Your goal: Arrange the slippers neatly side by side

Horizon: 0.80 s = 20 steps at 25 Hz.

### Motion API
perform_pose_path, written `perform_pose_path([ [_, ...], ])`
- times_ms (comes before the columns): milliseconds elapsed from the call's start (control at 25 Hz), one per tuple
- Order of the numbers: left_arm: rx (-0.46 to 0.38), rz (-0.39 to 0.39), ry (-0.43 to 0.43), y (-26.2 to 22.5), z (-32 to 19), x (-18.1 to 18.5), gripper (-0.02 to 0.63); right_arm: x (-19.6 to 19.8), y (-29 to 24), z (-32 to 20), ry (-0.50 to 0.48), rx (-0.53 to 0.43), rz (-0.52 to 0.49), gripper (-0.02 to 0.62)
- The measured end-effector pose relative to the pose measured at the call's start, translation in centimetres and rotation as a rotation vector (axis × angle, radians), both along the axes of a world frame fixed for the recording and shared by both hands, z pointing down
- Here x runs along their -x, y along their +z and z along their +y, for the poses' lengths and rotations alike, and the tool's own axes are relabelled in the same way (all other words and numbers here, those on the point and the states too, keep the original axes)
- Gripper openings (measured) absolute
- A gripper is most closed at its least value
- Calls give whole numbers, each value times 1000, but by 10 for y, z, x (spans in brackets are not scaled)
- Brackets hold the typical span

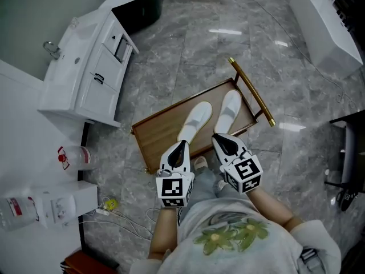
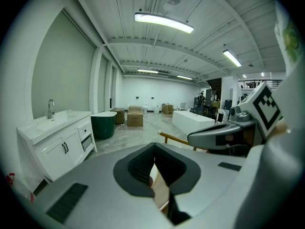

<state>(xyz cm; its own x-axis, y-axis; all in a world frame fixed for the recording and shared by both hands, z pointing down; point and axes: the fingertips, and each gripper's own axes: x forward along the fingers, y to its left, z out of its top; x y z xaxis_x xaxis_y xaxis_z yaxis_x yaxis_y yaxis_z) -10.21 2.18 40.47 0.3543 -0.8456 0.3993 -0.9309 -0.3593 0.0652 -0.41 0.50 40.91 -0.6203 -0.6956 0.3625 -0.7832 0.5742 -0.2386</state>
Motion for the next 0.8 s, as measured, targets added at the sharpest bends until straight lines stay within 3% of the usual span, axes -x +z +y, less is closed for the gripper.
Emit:
perform_pose_path([
  [240,11,-70,88,10,-30,8,17,10,15,-22,21,40,20,12],
  [400,51,-65,150,21,-40,9,21,16,31,-28,28,88,20,54],
  [520,70,-85,217,32,-47,7,114,20,45,-32,32,106,26,83],
  [800,85,-177,335,46,-59,6,219,26,65,-39,41,158,43,149],
])
